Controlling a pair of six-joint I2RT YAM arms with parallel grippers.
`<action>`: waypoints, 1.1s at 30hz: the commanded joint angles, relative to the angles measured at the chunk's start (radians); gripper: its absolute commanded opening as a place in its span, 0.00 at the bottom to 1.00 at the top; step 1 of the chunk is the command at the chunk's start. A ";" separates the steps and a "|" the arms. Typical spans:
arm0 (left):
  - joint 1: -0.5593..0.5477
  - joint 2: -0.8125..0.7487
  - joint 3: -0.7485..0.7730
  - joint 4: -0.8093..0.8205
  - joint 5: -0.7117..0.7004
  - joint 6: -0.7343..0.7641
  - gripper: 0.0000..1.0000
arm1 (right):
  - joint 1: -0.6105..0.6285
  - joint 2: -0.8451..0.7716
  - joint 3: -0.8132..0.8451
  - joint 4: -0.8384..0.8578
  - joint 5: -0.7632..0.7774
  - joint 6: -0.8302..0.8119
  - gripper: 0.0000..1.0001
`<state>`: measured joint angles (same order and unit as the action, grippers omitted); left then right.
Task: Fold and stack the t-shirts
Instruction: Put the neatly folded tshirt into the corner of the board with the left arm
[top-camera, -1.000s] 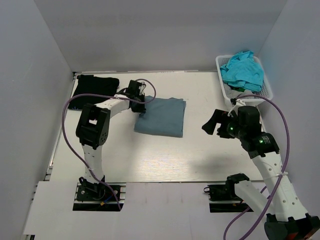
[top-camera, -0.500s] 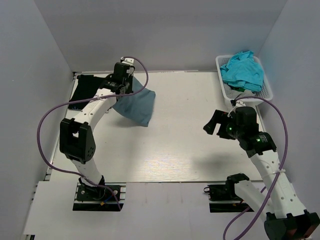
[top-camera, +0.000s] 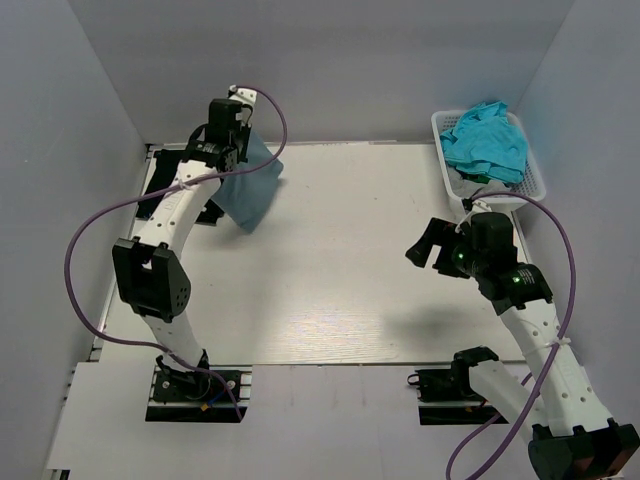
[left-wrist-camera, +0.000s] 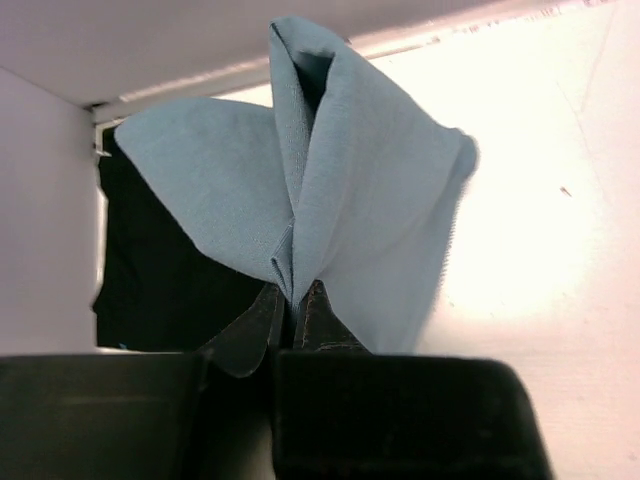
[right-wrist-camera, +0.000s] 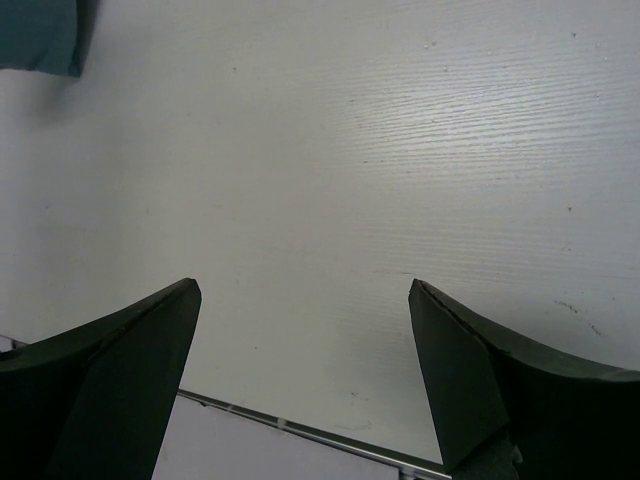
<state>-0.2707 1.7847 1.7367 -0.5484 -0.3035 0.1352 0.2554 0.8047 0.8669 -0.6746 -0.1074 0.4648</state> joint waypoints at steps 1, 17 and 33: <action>0.019 -0.039 0.072 -0.001 0.000 0.072 0.00 | -0.002 -0.012 0.014 0.067 -0.018 0.026 0.91; 0.149 -0.028 0.145 0.028 0.075 0.129 0.00 | 0.001 0.030 0.061 0.109 -0.072 0.075 0.91; 0.240 0.019 0.185 0.016 0.135 0.109 0.00 | 0.001 0.123 0.098 0.181 -0.095 0.089 0.91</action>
<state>-0.0525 1.8111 1.8801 -0.5831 -0.1715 0.2462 0.2554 0.9146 0.9096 -0.5503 -0.1905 0.5446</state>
